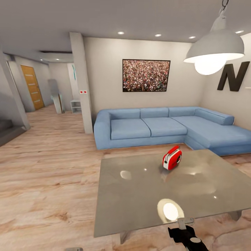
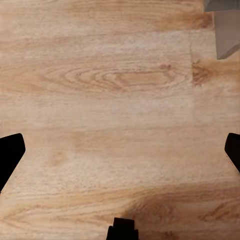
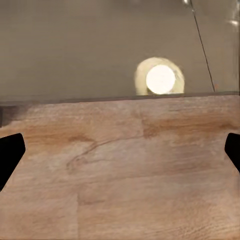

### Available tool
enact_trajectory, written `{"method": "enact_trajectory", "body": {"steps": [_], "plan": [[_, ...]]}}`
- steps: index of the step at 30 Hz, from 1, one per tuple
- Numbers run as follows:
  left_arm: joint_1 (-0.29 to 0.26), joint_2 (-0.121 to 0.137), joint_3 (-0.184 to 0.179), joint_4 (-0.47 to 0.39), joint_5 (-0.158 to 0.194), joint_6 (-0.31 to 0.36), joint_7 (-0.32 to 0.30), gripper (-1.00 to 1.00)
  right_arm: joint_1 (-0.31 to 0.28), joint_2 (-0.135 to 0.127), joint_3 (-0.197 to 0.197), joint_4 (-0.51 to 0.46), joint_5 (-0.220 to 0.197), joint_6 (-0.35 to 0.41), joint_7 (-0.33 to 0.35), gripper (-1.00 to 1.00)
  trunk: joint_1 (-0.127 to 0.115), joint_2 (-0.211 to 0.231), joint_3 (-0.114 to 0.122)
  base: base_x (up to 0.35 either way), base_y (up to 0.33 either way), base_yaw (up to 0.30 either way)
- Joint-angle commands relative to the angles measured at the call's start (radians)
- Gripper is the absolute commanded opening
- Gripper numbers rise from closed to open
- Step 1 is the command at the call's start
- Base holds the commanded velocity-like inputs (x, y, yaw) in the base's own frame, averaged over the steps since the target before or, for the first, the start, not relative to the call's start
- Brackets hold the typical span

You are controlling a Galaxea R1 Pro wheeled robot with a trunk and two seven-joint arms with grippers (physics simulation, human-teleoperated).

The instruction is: Turn on the radio receiver that's on the table in the living room.

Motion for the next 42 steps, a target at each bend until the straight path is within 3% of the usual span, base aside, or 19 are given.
{"method": "enact_trajectory", "body": {"steps": [1, 7, 12, 19, 21, 22, 25, 28, 29, 32, 37, 42], "plan": [[0.000, 0.002, 0.010, 0.000, 0.000, 0.000, 0.000, 1.00, 0.000, 0.001, 0.000, -0.032, 0.000, 0.002, -0.001, 1.00, 0.000, 0.000, 0.000, 0.327, 0.000, 0.000], [0.000, 0.038, 0.024, -0.001, 0.002, -0.001, -0.001, 1.00, 0.000, 0.004, -0.001, -0.164, -0.001, 0.013, -0.003, 1.00, 0.000, 0.000, 0.000, 0.327, 0.000, 0.000], [0.000, 0.059, 0.068, -0.016, 0.003, -0.003, -0.002, 1.00, -0.004, 0.005, -0.001, -0.288, -0.004, 0.056, -0.004, 1.00, 0.000, 0.000, 0.000, 0.327, 0.000, 0.000], [-0.001, 0.068, 0.074, -0.147, -0.002, 0.008, 0.003, 1.00, -0.066, 0.006, -0.002, -0.337, -0.013, 0.129, -0.008, 1.00, 0.000, 0.000, 0.000, 0.327, 0.000, 0.000], [-0.001, 0.083, 0.075, -0.165, 0.000, 0.008, 0.003, 1.00, -0.084, 0.007, -0.002, -0.338, -0.014, 0.149, -0.008, 1.00, 0.000, 0.000, 0.000, 0.327, 0.000, 0.000], [-0.002, 0.114, 0.075, -0.182, 0.002, 0.008, 0.001, 1.00, -0.121, 0.013, -0.002, -0.339, -0.015, 0.199, -0.006, 1.00, 0.000, 0.000, 0.000, 0.327, 0.000, 0.000], [-0.004, 0.146, 0.076, -0.210, 0.003, 0.009, -0.001, 1.00, -0.153, 0.015, -0.002, -0.339, -0.015, 0.255, -0.003, 1.00, 0.000, 0.000, 0.000, 0.327, 0.000, 0.000], [-0.006, 0.189, 0.080, -0.234, 0.034, 0.009, 0.000, 1.00, -0.178, 0.016, -0.002, -0.339, -0.015, 0.286, -0.004, 1.00, 0.000, 0.000, 0.000, 0.327, 0.000, 0.000], [-0.006, 0.208, 0.089, -0.237, 0.061, 0.008, 0.000, 1.00, -0.189, 0.015, -0.003, -0.340, -0.015, 0.292, -0.006, 1.00, 0.000, 0.000, 0.000, 0.327, 0.000, 0.000], [-0.007, 0.232, 0.110, -0.236, 0.112, 0.006, -0.002, 1.00, -0.214, 0.015, -0.006, -0.346, -0.016, 0.315, -0.007, 1.00, 0.000, 0.000, 0.000, 0.327, 0.000, 0.000], [-0.007, 0.249, 0.122, -0.231, 0.153, 0.001, -0.002, 1.00, -0.247, 0.015, -0.011, -0.400, -0.022, 0.433, -0.005, 1.00, 0.000, 0.000, 0.000, 0.327, 0.000, 0.000], [-0.007, 0.247, 0.124, -0.229, 0.158, -0.003, -0.002, 1.00, -0.253, 0.014, -0.012, -0.448, -0.035, 0.458, -0.008, 1.00, 0.000, 0.000, 0.000, 0.254, 0.000, 0.000]]}}
